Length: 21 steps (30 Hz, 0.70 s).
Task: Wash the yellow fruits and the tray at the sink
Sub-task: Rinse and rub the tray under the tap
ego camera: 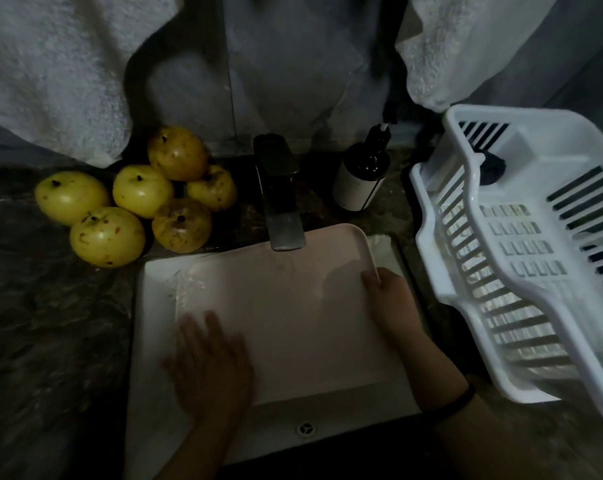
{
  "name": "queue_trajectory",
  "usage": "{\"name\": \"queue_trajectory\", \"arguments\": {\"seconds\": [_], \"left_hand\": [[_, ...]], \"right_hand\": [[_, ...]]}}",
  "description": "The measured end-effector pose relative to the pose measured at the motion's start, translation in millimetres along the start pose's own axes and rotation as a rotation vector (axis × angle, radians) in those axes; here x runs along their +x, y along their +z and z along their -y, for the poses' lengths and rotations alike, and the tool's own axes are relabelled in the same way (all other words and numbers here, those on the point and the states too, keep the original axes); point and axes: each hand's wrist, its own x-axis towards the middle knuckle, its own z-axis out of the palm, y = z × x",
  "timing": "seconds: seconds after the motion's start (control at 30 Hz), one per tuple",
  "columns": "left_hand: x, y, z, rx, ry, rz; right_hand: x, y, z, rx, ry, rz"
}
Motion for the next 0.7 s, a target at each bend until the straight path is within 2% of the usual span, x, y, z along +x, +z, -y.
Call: {"name": "queue_trajectory", "arguments": {"seconds": [0.07, 0.2, 0.33, 0.53, 0.6, 0.7], "left_hand": [[-1, -4, -4, 0.03, 0.019, 0.054], [-1, -15, -22, 0.07, 0.164, 0.126], [-1, -20, -41, 0.137, 0.4, 0.131], [7, -25, -46, 0.294, 0.868, 0.047], [18, -27, -38, 0.328, 0.911, 0.0], [34, -35, -24, 0.282, 0.707, 0.023]], "right_hand": [[-2, 1, 1, -0.004, 0.012, 0.007], [-4, 5, 3, -0.021, 0.035, 0.028], [-4, 9, 3, 0.013, 0.04, 0.039], [-1, 13, -1, 0.032, 0.031, 0.055], [0, 13, -3, 0.057, 0.032, 0.061], [0, 11, -5, 0.081, 0.025, 0.053]]}}
